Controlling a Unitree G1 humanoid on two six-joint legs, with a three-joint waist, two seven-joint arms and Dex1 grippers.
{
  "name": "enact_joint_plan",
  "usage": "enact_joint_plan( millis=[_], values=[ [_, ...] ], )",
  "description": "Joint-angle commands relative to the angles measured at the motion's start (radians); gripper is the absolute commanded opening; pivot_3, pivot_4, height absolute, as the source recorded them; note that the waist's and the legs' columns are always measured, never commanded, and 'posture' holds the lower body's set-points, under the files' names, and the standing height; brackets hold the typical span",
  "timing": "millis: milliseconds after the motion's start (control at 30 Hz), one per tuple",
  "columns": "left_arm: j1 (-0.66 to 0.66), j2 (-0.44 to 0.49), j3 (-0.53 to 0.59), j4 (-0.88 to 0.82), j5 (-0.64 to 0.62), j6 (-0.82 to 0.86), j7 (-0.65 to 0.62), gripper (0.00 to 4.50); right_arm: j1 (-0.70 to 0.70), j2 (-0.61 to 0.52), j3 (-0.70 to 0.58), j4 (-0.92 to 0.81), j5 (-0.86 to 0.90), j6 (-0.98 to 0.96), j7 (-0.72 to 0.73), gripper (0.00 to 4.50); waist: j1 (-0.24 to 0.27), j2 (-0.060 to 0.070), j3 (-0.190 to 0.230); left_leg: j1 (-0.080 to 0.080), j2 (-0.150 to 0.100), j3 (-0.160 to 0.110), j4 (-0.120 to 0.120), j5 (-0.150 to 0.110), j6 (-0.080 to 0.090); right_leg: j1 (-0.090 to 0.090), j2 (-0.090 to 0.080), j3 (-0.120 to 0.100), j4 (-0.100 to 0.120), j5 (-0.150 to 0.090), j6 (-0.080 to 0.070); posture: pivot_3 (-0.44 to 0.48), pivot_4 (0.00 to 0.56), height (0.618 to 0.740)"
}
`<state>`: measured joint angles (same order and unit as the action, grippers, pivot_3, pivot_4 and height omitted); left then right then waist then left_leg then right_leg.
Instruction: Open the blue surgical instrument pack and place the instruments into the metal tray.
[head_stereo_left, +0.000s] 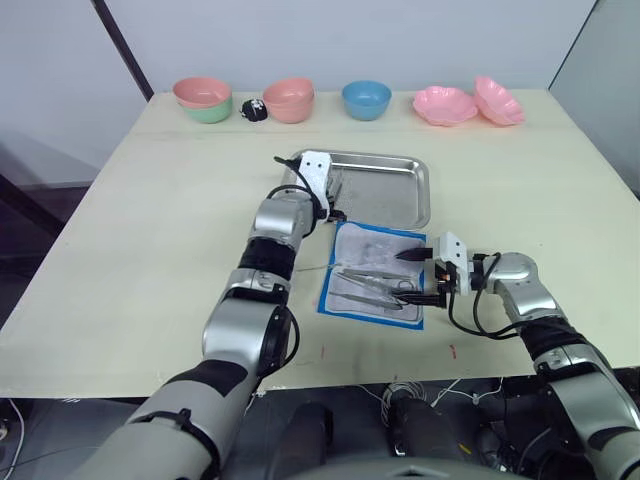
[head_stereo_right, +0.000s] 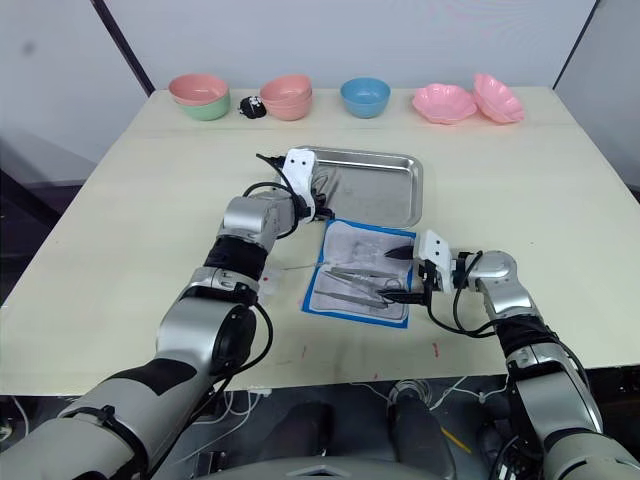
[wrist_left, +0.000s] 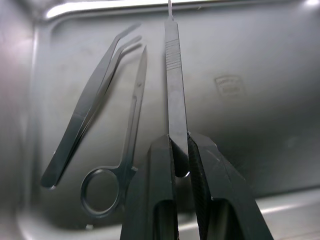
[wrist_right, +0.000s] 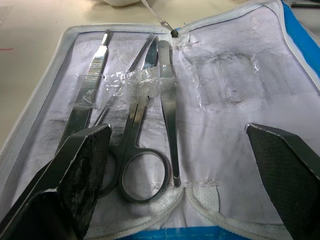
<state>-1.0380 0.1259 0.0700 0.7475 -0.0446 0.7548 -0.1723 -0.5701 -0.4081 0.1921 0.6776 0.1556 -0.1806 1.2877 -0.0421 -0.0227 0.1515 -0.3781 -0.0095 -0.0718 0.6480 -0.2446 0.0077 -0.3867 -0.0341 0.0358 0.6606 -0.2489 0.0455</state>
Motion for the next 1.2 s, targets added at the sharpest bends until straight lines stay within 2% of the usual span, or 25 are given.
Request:
enact_joint_plan(
  millis=[33, 267, 300, 333, 467, 633, 767, 1000, 1200],
  values=[
    [-0.014, -0.003, 0.016, 0.023, -0.014, -0.024, 0.012, 0.02, 0.058, -0.005, 0.082, 0.084, -0.109, 0.024, -0.015, 4.50, 0.000, 0.000, 0.000, 0.000, 0.000, 0.000, 0.000, 0.000, 0.000, 0.000, 0.000, 0.000, 0.000, 0.000, 0.000, 0.000, 0.150, 0.740],
    [-0.027, -0.008, 0.017, 0.076, -0.012, -0.064, 0.024, 0.02, 0.064, -0.005, 0.082, 0.076, -0.108, 0.027, -0.017, 4.50, 0.000, 0.000, 0.000, 0.000, 0.000, -0.001, 0.000, 0.000, 0.000, 0.001, 0.000, -0.001, 0.000, 0.000, 0.000, 0.000, 0.150, 0.740],
    [-0.030, -0.009, 0.018, 0.081, -0.014, -0.066, 0.025, 0.92, 0.064, -0.005, 0.082, 0.076, -0.108, 0.027, -0.017, 4.50, 0.000, 0.000, 0.000, 0.000, 0.000, -0.001, 0.000, 0.000, 0.000, 0.001, 0.000, -0.001, 0.000, 0.000, 0.000, 0.000, 0.150, 0.740],
    [-0.034, -0.009, 0.018, 0.084, -0.014, -0.069, 0.029, 1.07, 0.065, -0.005, 0.082, 0.076, -0.108, 0.027, -0.017, 4.50, 0.000, 0.000, 0.000, 0.000, 0.000, -0.001, 0.000, 0.000, 0.000, 0.001, 0.000, -0.001, 0.000, 0.000, 0.000, 0.000, 0.150, 0.740],
    [-0.040, -0.006, 0.004, 0.066, -0.012, -0.058, 0.024, 2.91, 0.066, -0.006, 0.081, 0.074, -0.107, 0.028, -0.018, 4.50, 0.000, 0.000, 0.000, 0.000, 0.000, -0.001, 0.000, 0.000, 0.000, 0.001, 0.000, -0.001, 0.000, 0.000, 0.000, 0.000, 0.150, 0.740],
    [-0.025, 0.013, -0.014, -0.034, -0.024, 0.004, -0.016, 2.91, 0.069, -0.006, 0.076, 0.070, -0.099, 0.025, -0.011, 4.50, -0.001, 0.000, 0.000, 0.000, 0.000, -0.001, 0.000, 0.000, -0.001, 0.001, 0.000, -0.001, 0.000, 0.000, 0.000, 0.000, 0.150, 0.740],
    [0.005, 0.051, -0.045, -0.165, -0.030, 0.031, -0.096, 2.91, 0.068, -0.010, 0.074, 0.080, -0.093, 0.012, 0.009, 4.50, -0.001, 0.000, 0.000, 0.000, 0.000, -0.001, 0.000, 0.000, -0.001, 0.001, 0.000, -0.001, 0.000, 0.000, 0.000, 0.000, 0.150, 0.740],
    [0.116, 0.181, -0.109, -0.408, -0.091, -0.072, -0.387, 2.91, 0.038, -0.029, 0.075, 0.121, -0.104, 0.001, 0.035, 4.50, 0.001, 0.000, 0.000, 0.000, 0.000, -0.002, 0.000, 0.000, -0.003, 0.001, -0.001, -0.001, -0.001, 0.000, 0.000, 0.000, 0.150, 0.740],
    [0.195, 0.295, -0.120, -0.457, -0.143, -0.271, -0.646, 2.91, 0.022, -0.044, 0.076, 0.145, -0.103, 0.022, 0.063, 4.50, 0.005, 0.001, 0.000, 0.000, 0.000, -0.003, 0.000, 0.000, -0.004, 0.001, -0.002, -0.002, -0.002, 0.000, 0.000, 0.000, 0.150, 0.740]
  ],
)
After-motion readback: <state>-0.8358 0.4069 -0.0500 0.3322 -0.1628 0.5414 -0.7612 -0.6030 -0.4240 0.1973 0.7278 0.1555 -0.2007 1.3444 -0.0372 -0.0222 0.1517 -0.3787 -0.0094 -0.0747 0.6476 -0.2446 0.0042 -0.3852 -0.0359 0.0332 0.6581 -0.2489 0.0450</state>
